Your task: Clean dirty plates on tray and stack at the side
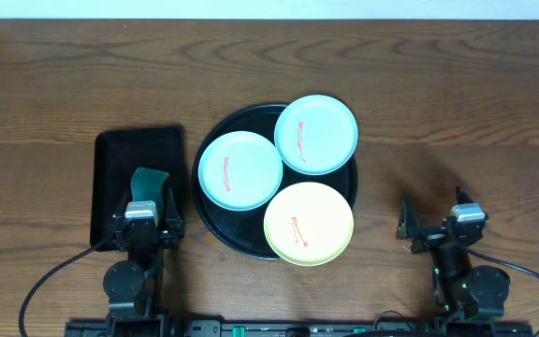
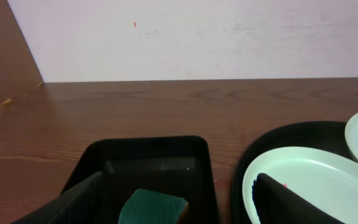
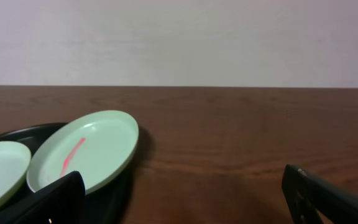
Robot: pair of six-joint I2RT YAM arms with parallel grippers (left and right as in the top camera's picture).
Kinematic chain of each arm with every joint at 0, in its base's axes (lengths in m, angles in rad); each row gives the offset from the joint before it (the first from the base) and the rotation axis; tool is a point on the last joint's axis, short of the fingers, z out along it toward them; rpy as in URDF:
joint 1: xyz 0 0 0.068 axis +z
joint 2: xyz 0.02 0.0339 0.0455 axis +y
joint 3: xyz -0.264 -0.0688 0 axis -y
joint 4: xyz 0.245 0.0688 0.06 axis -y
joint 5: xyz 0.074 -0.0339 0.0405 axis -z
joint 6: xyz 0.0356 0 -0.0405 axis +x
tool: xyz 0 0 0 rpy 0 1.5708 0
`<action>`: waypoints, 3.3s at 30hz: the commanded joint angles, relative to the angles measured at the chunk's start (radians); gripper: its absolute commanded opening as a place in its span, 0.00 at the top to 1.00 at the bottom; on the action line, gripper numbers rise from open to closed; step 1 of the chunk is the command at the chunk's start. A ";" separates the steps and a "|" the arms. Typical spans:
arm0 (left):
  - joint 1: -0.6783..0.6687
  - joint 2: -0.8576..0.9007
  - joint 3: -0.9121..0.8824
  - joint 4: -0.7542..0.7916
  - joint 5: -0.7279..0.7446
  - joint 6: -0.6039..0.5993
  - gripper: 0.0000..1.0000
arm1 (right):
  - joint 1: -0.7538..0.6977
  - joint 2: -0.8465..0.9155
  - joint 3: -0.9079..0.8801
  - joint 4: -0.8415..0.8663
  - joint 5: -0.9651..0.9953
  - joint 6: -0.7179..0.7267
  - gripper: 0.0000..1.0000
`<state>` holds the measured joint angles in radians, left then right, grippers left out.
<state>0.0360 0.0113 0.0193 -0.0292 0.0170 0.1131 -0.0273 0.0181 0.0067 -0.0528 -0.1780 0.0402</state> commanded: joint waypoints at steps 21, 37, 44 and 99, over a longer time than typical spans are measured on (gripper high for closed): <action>-0.004 0.058 0.179 -0.071 0.051 -0.007 0.25 | 0.008 0.125 0.158 0.083 -0.015 -0.017 0.01; -0.004 0.755 1.052 -0.713 0.135 -0.035 0.25 | 0.008 0.891 0.995 -0.437 -0.093 -0.111 0.01; -0.004 1.055 1.368 -1.041 0.223 -0.043 0.25 | 0.008 1.232 1.388 -0.886 -0.093 -0.211 0.01; 0.153 1.518 1.336 -1.081 -0.085 -0.291 0.25 | 0.712 2.106 1.439 -0.519 0.143 0.621 0.99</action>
<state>0.1833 1.5188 1.3849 -1.1034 -0.0528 -0.1696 0.6750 2.0979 1.4342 -0.5766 -0.0536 0.6575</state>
